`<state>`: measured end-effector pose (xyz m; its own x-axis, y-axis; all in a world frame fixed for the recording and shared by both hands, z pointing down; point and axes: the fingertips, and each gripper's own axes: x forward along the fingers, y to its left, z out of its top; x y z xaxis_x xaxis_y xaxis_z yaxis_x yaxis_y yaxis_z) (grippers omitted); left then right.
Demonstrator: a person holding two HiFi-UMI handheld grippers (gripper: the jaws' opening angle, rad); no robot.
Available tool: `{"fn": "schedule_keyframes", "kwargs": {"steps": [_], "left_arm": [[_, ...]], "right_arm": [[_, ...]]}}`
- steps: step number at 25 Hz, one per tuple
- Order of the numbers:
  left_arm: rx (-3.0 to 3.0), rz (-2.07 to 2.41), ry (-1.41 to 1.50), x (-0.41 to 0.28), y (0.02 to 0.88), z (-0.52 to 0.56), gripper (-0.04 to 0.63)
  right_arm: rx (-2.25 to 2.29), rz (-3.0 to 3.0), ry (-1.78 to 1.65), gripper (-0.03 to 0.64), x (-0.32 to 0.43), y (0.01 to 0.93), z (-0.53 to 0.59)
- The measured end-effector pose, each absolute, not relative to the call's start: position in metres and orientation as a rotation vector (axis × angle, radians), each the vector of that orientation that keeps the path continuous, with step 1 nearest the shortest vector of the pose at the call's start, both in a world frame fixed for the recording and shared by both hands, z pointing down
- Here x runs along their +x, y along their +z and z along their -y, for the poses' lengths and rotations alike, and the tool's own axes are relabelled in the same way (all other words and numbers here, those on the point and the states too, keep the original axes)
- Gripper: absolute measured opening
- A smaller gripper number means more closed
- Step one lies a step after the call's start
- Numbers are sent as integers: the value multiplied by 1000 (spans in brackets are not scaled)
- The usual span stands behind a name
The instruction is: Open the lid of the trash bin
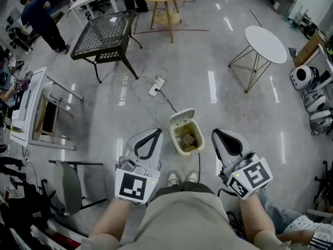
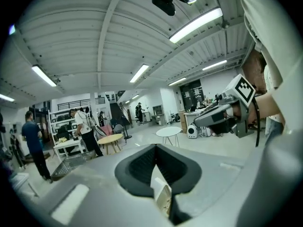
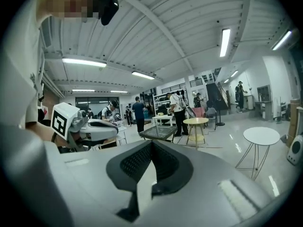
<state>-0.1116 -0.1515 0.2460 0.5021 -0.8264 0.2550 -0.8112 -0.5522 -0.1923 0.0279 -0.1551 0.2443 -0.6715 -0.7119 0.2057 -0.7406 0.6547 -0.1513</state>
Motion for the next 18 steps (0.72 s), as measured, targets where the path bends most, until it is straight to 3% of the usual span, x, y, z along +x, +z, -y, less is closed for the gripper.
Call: {"fn": "schedule_keyframes", "kwargs": {"steps": [18], "left_arm": [[-2619,-1418,-462,-99,216,136,2]], "right_arm": [[1210,2828,314,3,37,206,147]]}}
